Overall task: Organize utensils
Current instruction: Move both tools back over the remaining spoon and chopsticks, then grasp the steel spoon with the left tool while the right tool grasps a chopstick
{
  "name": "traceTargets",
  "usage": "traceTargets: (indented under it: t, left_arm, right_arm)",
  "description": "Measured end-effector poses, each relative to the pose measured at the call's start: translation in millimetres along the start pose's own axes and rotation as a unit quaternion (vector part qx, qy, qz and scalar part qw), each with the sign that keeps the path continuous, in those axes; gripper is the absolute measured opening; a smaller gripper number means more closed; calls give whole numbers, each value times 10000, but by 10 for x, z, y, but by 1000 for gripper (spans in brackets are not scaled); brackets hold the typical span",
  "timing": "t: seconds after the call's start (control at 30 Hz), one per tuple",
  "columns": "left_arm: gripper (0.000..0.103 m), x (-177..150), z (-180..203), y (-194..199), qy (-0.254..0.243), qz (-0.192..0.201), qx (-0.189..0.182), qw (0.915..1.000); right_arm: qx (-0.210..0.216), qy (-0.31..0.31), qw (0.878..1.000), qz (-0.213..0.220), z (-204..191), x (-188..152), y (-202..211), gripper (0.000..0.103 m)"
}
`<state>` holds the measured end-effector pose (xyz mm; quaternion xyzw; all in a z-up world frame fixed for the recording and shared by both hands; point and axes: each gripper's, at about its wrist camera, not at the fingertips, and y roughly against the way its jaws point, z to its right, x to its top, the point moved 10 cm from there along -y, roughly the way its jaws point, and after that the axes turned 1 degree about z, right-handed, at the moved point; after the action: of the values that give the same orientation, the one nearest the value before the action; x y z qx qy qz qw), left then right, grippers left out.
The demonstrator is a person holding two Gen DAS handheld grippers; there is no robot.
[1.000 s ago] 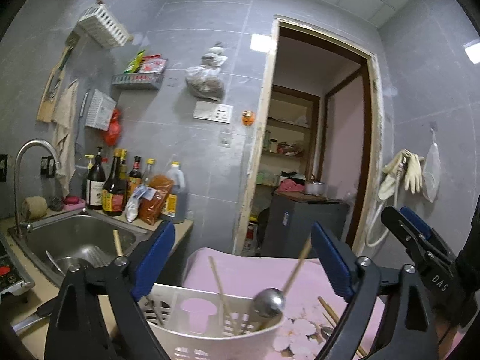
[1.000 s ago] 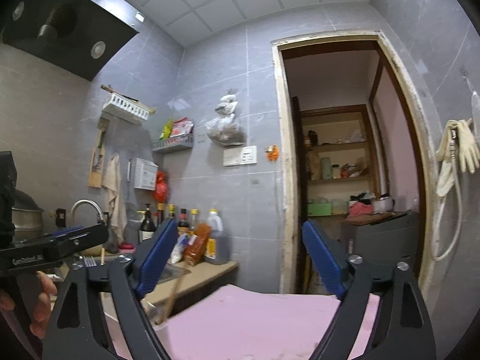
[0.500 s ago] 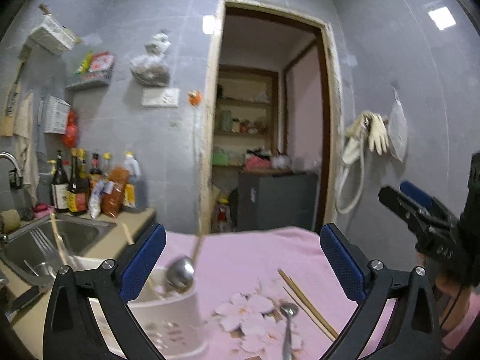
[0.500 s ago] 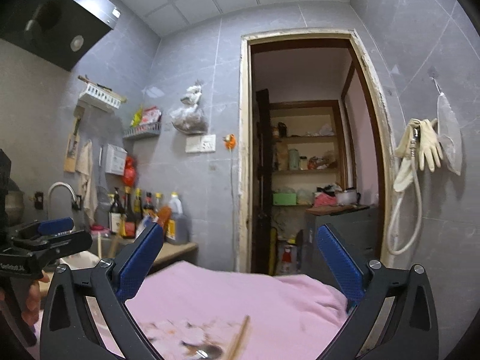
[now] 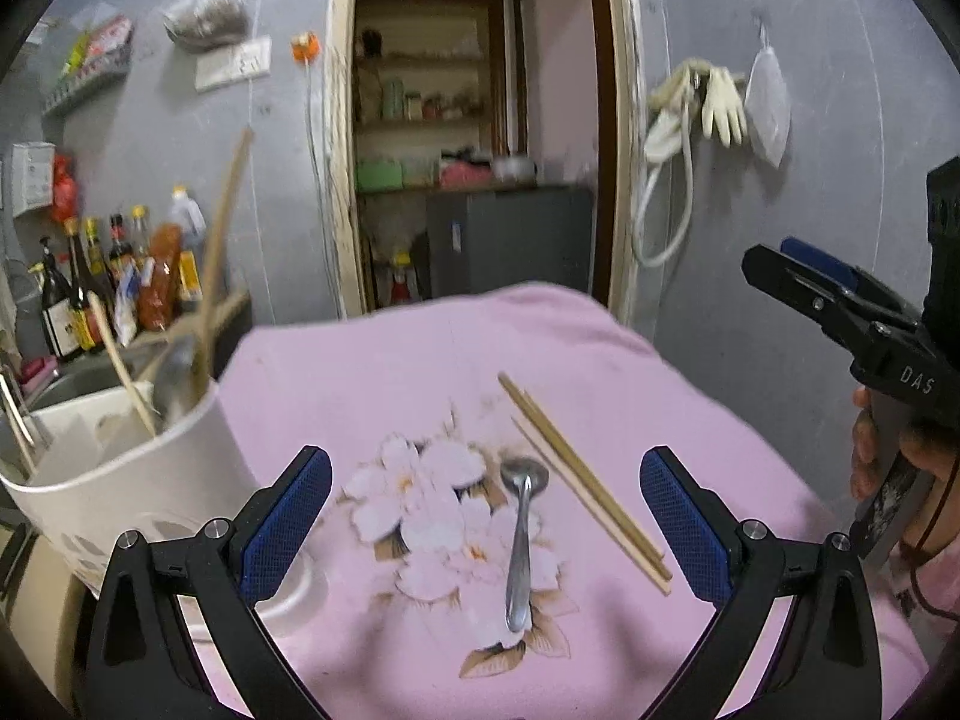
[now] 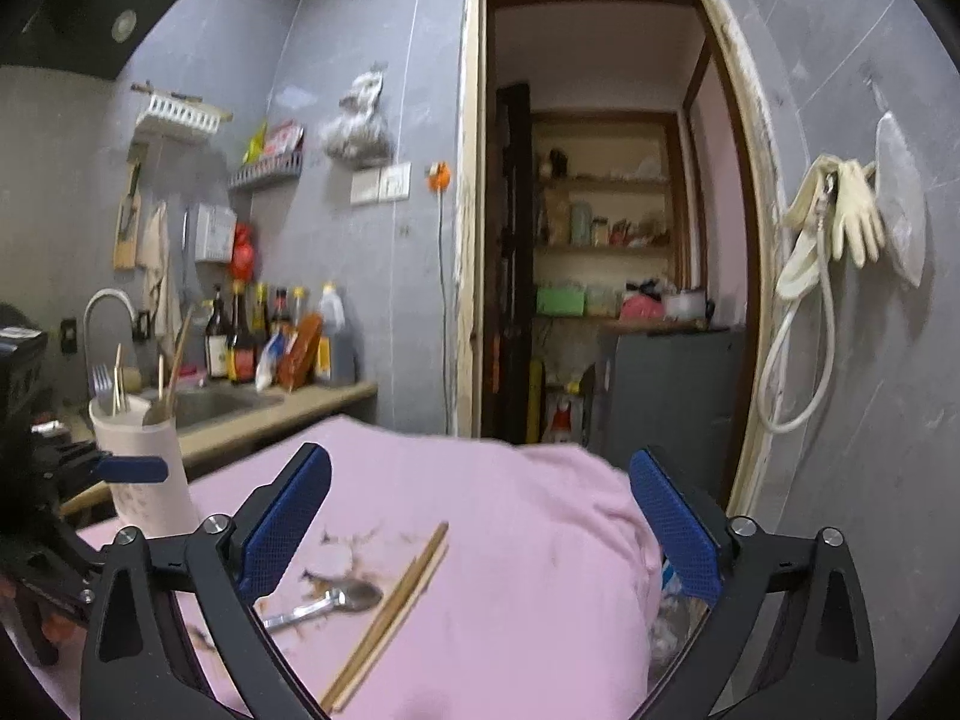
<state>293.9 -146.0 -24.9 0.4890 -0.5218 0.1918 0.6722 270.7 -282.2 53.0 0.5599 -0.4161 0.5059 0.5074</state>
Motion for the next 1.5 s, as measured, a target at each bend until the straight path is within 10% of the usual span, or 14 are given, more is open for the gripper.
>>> traceTargets:
  t: [0.17,0.37,1.0,1.5]
  left_arm:
    - [99,-171,40,-211,-79,-509,-65,9986]
    - [71,-314,73,-458,-153,-1138,-296,9929]
    - [10,-444,21,-1143,-14,-2200,-590,9737]
    - [2,-437,-178,-962,605,-2052,-578,9752]
  right_arm:
    - [125,-10,9984,-557,5,-243,-167,68]
    - [297,-301,9918,-1202,70,-512,-358,42]
    - [954,-661,9462,-3021,-82,-1094,-906,20]
    - [967,-513,9255,-3626,-286,-1274,-1227,17]
